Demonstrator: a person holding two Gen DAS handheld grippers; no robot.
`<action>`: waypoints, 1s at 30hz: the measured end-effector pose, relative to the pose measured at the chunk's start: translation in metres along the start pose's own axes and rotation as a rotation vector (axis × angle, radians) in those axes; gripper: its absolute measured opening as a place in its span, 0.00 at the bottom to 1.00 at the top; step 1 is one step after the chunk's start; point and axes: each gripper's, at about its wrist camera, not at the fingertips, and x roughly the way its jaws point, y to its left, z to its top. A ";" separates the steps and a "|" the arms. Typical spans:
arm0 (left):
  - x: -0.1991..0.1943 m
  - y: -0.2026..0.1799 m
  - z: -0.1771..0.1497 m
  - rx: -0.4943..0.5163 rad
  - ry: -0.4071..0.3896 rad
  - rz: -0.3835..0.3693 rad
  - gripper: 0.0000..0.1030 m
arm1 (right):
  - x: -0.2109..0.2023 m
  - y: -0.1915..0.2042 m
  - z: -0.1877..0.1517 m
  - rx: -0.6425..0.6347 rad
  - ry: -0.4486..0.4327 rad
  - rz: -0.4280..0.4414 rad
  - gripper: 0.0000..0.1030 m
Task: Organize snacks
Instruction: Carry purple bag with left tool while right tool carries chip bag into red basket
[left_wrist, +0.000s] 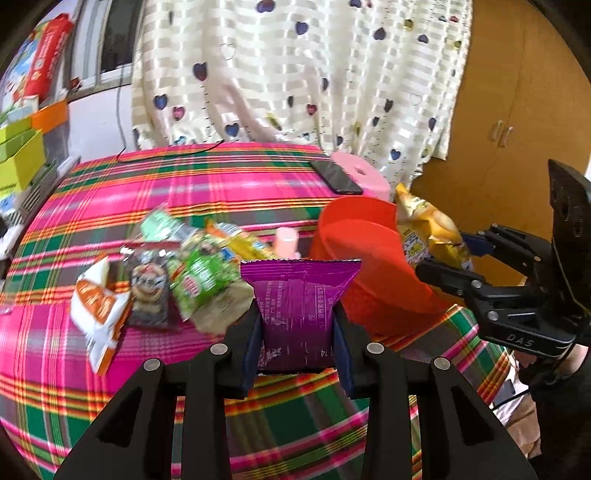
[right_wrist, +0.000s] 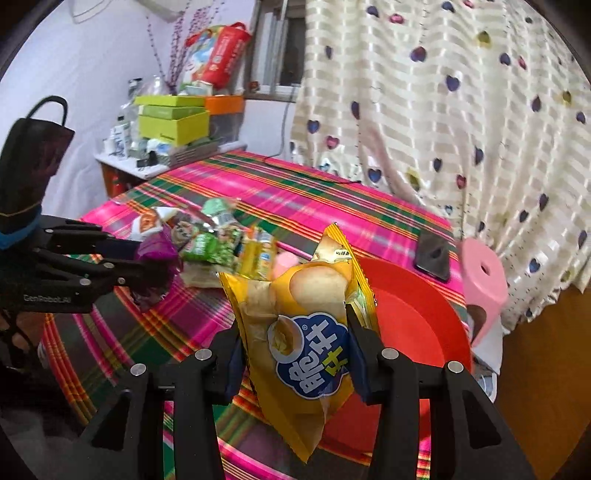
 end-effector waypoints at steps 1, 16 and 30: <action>0.002 -0.003 0.002 0.007 0.001 -0.005 0.35 | 0.000 -0.004 -0.002 0.009 0.005 -0.007 0.44; 0.046 -0.054 0.035 0.115 0.039 -0.074 0.35 | 0.015 -0.058 -0.032 0.147 0.099 -0.069 0.44; 0.091 -0.082 0.043 0.174 0.127 -0.143 0.35 | 0.028 -0.068 -0.035 0.173 0.163 -0.025 0.50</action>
